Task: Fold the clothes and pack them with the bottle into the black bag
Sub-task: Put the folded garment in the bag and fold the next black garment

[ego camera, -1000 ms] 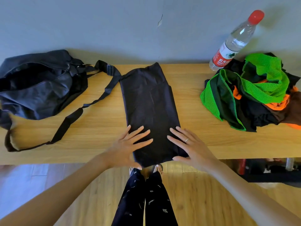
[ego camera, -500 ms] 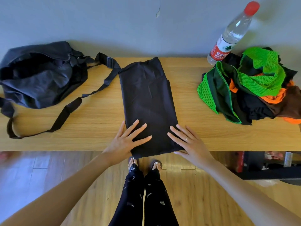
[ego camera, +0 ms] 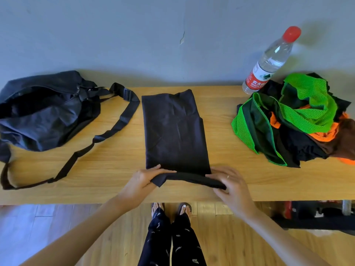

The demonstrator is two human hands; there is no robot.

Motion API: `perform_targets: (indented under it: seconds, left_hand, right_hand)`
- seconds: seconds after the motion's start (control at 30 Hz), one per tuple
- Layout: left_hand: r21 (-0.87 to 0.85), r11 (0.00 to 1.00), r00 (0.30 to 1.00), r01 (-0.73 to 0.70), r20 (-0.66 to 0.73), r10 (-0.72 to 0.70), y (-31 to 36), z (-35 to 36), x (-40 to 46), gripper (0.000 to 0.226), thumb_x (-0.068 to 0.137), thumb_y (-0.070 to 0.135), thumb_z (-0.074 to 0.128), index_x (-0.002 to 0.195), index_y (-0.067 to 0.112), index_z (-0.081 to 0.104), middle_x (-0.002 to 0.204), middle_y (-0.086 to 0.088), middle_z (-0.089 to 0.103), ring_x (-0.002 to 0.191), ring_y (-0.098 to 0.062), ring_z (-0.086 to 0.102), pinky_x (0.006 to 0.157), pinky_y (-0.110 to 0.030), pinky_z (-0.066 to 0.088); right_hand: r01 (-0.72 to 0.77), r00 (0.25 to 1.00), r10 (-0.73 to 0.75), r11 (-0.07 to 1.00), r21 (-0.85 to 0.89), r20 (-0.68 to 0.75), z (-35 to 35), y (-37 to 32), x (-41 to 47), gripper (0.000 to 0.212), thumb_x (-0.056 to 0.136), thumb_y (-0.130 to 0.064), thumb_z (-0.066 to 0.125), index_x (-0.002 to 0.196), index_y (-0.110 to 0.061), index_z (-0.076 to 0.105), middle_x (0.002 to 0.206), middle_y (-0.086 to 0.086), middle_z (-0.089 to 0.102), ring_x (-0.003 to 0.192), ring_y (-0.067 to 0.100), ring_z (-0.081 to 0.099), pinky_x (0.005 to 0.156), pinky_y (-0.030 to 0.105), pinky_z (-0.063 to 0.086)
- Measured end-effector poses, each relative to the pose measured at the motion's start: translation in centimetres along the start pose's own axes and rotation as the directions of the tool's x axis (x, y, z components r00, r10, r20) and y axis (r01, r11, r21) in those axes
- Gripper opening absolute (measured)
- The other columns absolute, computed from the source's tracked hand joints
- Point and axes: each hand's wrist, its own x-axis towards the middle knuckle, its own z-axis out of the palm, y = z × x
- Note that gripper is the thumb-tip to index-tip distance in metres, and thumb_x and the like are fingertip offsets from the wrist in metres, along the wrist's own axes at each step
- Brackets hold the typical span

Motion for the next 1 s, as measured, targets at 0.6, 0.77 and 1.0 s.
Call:
perform_targets:
  seconds: [0.6, 0.77, 1.0]
  left_hand:
    - [-0.562, 0.795, 0.844, 0.227, -0.294, -0.448, -0.6, -11.4, 14.9, 0.021, 0.099, 0.022, 0.044, 0.088, 0.014, 0.061, 0.085, 0.000, 0.064, 0.076, -0.010, 0.063, 0.051, -0.018, 0.052]
    - [-0.574, 0.747, 0.819, 0.334, -0.216, -0.532, -3.0, -12.1, 17.3, 0.036, 0.099, 0.028, 0.043, 0.104, -0.002, 0.061, 0.097, -0.017, 0.067, 0.084, -0.024, 0.068, 0.063, -0.032, 0.057]
    - [-0.435, 0.845, 0.806, 0.312, -0.349, -0.477, -4.3, -12.4, 18.1, 0.017, 0.096, 0.021, 0.050, 0.090, 0.009, 0.062, 0.082, -0.011, 0.066, 0.073, -0.023, 0.067, 0.052, -0.029, 0.057]
  right_hand:
    - [-0.352, 0.923, 0.378, 0.752, 0.558, 0.072, -2.3, -1.4, 22.7, 0.014, 0.093, -0.016, 0.056, 0.096, -0.007, 0.066, 0.085, 0.011, 0.068, 0.077, 0.017, 0.065, 0.060, 0.034, 0.052]
    - [-0.417, 0.904, 0.421, 0.830, 0.371, 0.075, 0.4, 0.9, 25.8, 0.038, 0.095, -0.027, 0.052, 0.087, 0.009, 0.058, 0.081, 0.031, 0.058, 0.076, 0.044, 0.055, 0.059, 0.044, 0.045]
    - [-0.315, 0.949, 0.315, 0.949, -0.021, -0.021, 1.0, 0.9, 27.3, 0.029, 0.097, -0.026, 0.049, 0.069, -0.019, 0.045, 0.063, -0.005, 0.044, 0.057, 0.012, 0.041, 0.052, 0.026, 0.029]
